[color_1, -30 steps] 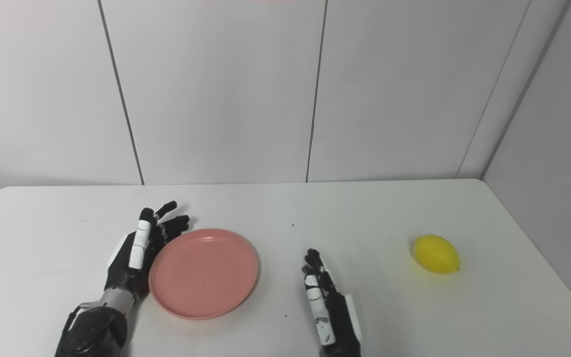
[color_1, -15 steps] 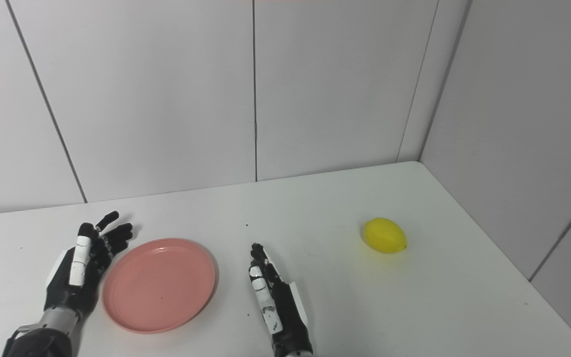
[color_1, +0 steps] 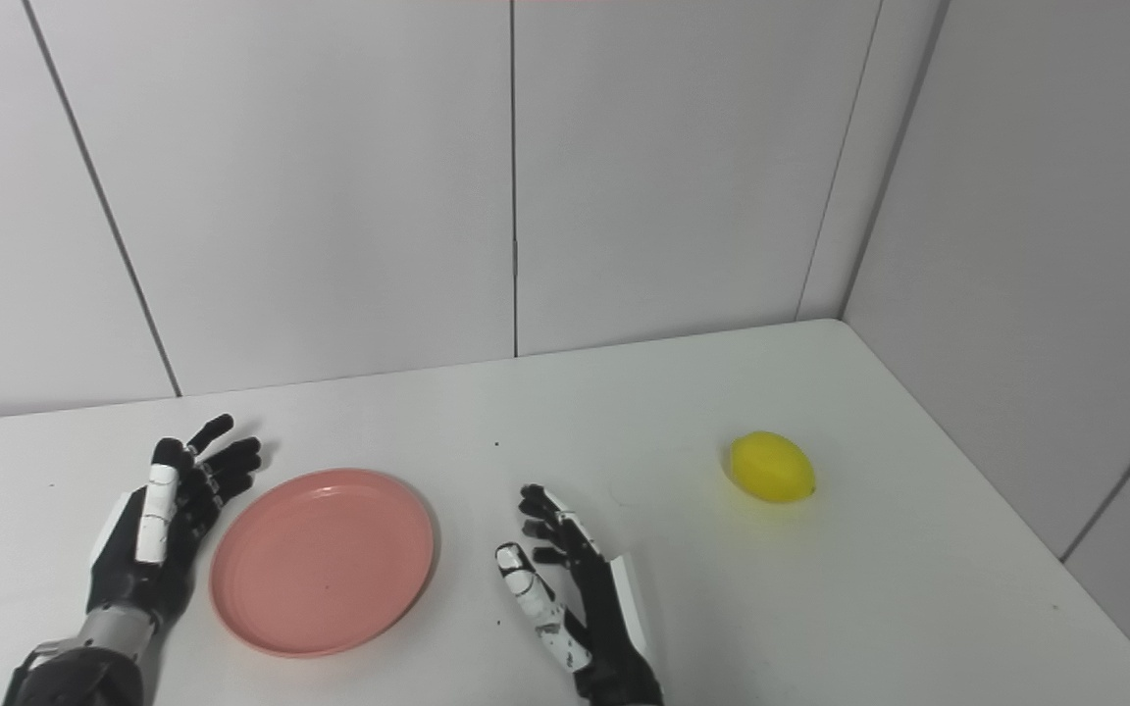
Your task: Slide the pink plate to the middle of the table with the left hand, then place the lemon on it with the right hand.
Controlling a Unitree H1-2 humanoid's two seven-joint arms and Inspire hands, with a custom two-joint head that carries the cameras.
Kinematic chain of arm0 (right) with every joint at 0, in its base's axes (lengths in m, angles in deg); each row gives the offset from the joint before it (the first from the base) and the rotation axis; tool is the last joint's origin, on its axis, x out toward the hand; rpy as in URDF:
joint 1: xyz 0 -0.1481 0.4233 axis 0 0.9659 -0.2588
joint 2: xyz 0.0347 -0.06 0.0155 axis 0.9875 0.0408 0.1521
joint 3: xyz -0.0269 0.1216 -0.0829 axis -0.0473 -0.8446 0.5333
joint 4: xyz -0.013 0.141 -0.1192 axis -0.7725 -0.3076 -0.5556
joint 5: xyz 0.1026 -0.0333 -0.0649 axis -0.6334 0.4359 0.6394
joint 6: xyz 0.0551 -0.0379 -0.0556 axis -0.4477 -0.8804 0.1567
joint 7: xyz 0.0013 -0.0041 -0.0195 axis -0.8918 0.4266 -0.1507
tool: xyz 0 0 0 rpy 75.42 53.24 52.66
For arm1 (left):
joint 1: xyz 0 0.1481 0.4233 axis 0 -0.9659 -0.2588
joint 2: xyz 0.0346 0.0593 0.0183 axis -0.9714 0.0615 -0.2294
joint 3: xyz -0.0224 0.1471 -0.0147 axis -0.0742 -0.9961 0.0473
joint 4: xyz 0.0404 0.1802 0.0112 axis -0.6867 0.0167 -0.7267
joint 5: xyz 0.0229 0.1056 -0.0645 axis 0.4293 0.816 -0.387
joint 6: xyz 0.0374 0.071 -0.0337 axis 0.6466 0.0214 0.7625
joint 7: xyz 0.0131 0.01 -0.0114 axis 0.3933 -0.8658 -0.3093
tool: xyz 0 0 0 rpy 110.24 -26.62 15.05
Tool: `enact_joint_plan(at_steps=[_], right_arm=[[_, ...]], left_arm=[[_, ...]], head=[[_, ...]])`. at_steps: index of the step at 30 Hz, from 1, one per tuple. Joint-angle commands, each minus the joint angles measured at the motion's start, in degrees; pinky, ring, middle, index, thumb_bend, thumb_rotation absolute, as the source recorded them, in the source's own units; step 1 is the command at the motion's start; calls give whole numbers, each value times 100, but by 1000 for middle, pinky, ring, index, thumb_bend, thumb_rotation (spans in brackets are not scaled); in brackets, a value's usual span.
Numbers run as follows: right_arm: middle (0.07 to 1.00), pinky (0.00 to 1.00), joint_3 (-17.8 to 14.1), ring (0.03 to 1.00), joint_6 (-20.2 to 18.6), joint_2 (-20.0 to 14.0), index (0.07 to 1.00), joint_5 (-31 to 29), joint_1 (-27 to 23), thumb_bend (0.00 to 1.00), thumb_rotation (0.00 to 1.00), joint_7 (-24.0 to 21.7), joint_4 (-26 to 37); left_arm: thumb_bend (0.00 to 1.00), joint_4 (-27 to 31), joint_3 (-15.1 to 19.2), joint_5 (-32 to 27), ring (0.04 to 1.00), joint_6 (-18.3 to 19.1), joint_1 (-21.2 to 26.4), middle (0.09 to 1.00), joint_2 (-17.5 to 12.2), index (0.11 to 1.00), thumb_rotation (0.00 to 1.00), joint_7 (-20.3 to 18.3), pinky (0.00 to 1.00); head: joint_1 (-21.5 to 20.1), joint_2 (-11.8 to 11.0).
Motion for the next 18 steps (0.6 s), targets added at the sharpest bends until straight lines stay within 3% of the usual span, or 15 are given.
enact_joint_plan(at_steps=[1, 4, 8, 12, 18], right_arm=[[823, 750, -66, 795, -83, -175, 827, 522, -276, 733, 918, 44, 544], [817, 740, -234, 781, -222, -523, 829, 993, -470, 740, 945, -63, 953], [780, 675, -490, 741, -316, -993, 801, 1196, -791, 741, 875, -252, 1258], [728, 591, -673, 677, -417, -1316, 760, 1491, -1050, 753, 853, -365, 1253], [721, 569, -686, 659, -497, -1713, 762, 2205, -1258, 756, 839, -507, 1037]], left_arm=[[800, -243, -4, 35, 818, 175, -105, 779, -5, 846, 944, 49, 874], [804, -229, 3, 7, 824, 229, -117, 780, 20, 852, 950, 57, 896], [821, -205, -12, 24, 829, 226, -138, 783, 35, 860, 953, 72, 902], [809, -301, 22, -14, 834, 180, -104, 779, 46, 858, 940, 76, 914], [792, -324, 25, 7, 828, 173, -87, 784, 42, 857, 946, 67, 907]], head=[[5, 2], [0, -19], [-12, -39], [6, -81], [-8, -119]])
